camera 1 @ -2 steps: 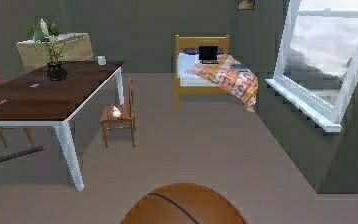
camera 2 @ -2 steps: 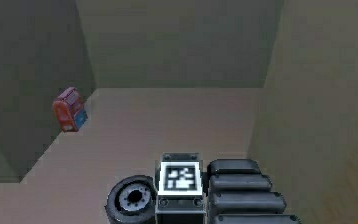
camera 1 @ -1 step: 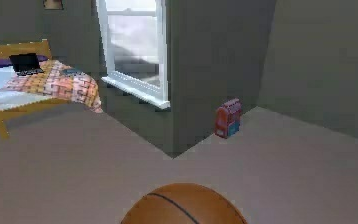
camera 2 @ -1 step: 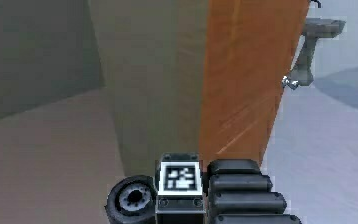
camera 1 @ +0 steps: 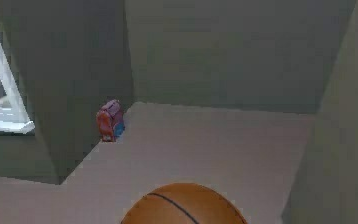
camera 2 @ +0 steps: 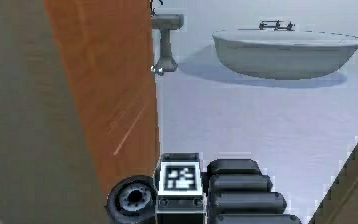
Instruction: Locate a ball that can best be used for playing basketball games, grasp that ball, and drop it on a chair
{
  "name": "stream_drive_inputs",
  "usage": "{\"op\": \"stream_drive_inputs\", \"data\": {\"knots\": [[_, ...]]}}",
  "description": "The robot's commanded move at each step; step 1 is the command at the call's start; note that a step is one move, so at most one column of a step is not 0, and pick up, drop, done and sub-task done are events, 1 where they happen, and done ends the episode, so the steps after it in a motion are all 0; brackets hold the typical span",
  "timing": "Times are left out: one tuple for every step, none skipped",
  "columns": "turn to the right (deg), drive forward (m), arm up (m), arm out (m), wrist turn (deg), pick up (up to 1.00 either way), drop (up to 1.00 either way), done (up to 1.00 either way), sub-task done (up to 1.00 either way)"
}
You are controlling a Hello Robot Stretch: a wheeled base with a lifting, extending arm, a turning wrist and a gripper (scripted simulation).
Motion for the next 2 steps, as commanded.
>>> {"op": "stream_drive_inputs", "data": {"knots": [[0.0, 0.65, 0.00, 0.00, 0.0, 0.00, 0.00, 0.00, 0.00], [30.0, 0.00, 0.00, 0.00, 0.0, 0.00, 0.00, 0.00, 0.00]]}}
